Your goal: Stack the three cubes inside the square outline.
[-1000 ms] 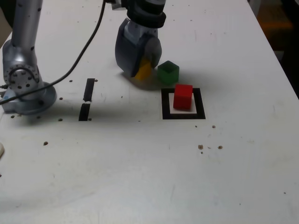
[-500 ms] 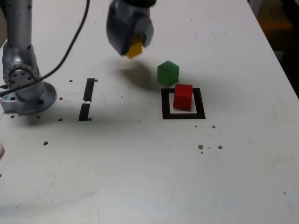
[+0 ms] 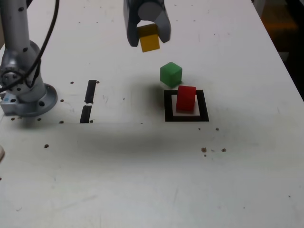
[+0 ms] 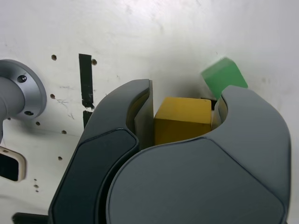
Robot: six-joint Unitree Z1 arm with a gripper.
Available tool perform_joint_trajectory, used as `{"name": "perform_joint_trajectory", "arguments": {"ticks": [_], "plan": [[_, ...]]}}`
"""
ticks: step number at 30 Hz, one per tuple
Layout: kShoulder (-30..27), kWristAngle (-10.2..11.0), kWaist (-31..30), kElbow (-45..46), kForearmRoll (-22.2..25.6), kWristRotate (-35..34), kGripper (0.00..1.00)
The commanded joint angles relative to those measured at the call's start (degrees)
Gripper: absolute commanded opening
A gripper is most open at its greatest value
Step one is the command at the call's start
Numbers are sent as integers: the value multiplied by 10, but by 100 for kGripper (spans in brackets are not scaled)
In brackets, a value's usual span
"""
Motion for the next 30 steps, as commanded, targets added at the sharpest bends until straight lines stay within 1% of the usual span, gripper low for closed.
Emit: {"name": "perform_joint_trajectory", "arguments": {"ticks": [1,2,3,5,9,14,22,25,28,30], "plan": [[33,-11,-12,-23,-3,7,16],[46,-15,-14,-33,-3,11,16],[73,-21,-17,-61,1,23,16],[97,-22,-19,-85,4,35,16],[123,-33,-19,-100,10,43,16],[138,-43,-27,-124,29,41,16],[143,-60,-41,-134,50,59,16],[146,-59,-54,-136,48,60,16],[156,-49,-75,-142,41,50,16],[166,-38,-90,-148,38,39,16]]}}
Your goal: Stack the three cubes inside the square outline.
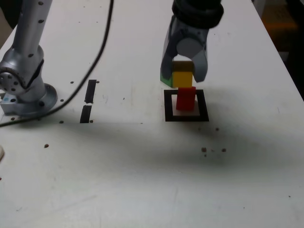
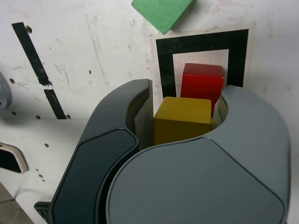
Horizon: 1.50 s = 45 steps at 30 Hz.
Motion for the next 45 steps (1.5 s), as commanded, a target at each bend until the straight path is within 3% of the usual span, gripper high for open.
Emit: {"name": "perform_joint_trajectory", "arguments": {"ticks": [1,11,27,37,45], "plan": [[8,7,-7,-6,-1,-5,16],[25,39,-11,-10,0,-13,16],[45,12,-14,-6,-8,-26,17],[53,36,-21,-17,-4,-34,20],[56,40,-21,-21,1,-44,21]]}}
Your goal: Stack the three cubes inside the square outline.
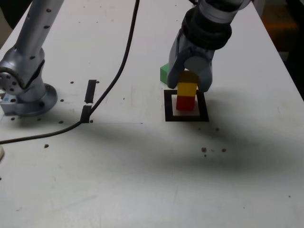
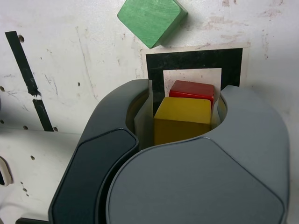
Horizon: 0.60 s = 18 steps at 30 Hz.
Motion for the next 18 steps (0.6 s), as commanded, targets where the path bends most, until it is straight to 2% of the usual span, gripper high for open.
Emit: {"name": "perform_joint_trajectory", "arguments": {"ticks": [1,9,12,14,18], "plan": [[5,0,-1,-3,3,-2,21],[15,1,-1,-9,8,-2,27],[18,1,-1,-13,14,-2,33],[19,0,-1,-15,19,-2,49],[18,-1,-1,-18,31,-9,86]]}}
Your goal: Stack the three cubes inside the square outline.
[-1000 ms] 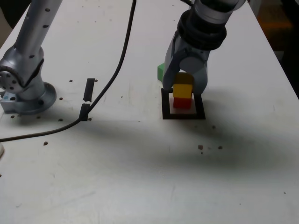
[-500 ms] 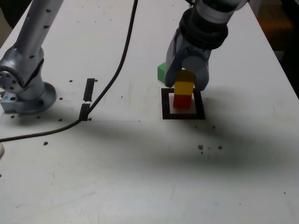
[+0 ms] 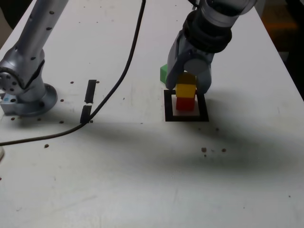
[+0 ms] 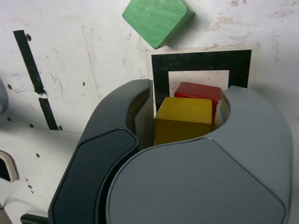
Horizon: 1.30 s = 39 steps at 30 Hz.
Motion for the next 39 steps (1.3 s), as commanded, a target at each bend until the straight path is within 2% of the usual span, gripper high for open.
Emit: {"name": "perform_joint_trajectory", "arguments": {"ticks": [1,3,8,13,15,16,21,24,27,33,39], "plan": [[0,-1,-1,-5,11,-5,93],[-3,0,0,-7,24,-12,99],[-12,-6,4,-7,32,-16,100],[-39,-28,11,14,22,-21,100],[-66,-34,15,39,5,-30,100],[-94,-35,19,67,-19,-42,100],[-182,-27,29,153,-106,-88,100],[-210,-32,40,193,-130,-116,100],[-216,-43,54,221,-137,-147,100],[-213,-30,68,230,-150,-237,100],[-186,-45,91,248,-174,-280,100]]}}
